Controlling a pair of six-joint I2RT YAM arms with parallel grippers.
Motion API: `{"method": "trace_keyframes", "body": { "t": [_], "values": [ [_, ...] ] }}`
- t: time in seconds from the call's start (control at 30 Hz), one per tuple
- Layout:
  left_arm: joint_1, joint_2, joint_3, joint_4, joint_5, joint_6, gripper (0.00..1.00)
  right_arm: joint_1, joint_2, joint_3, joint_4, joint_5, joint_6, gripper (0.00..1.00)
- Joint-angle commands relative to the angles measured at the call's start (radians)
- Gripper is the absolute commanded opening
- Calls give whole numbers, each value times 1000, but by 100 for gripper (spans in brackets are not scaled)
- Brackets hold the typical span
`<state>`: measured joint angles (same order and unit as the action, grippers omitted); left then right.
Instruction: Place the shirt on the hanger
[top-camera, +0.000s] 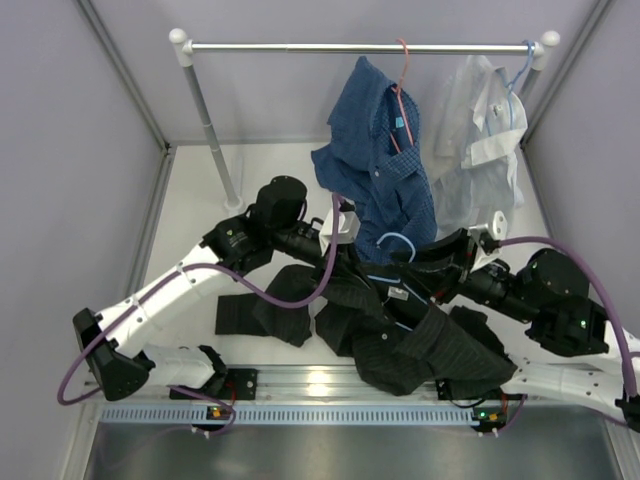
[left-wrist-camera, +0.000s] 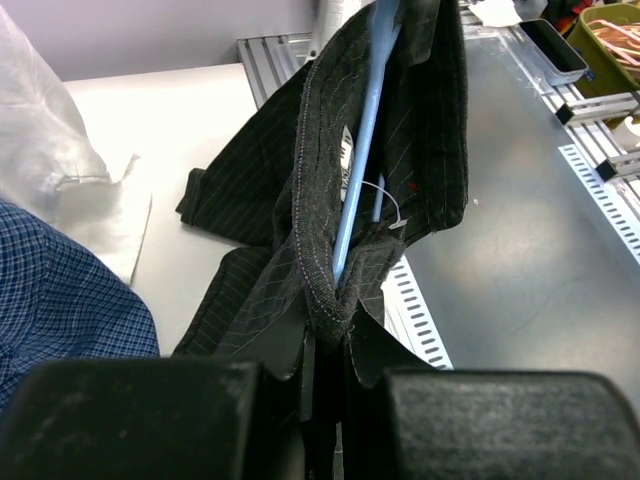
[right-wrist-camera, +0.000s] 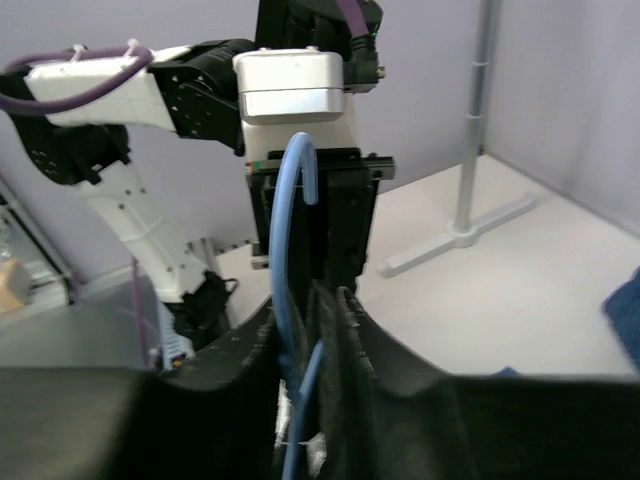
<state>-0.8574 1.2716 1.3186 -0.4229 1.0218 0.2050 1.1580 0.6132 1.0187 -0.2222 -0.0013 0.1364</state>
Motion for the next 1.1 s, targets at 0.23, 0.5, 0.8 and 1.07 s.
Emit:
{"method": "trace_keyframes", "body": {
  "t": [0.23, 0.5, 0.8, 1.07],
  "values": [
    [-2, -60, 71, -129, 52, 116, 0, 6, -23, 266, -524, 133, 43, 77],
    [-2, -63, 80, -142, 35, 106, 0, 6, -55, 304, -787, -277, 3, 63],
    [-2, -54, 99, -162, 26, 94, 0, 6, 13, 196, -700, -312, -73, 55],
    [-2, -61, 91, -166, 35, 94, 0, 6, 13, 184, -605, -160, -87, 39]
  ]
}}
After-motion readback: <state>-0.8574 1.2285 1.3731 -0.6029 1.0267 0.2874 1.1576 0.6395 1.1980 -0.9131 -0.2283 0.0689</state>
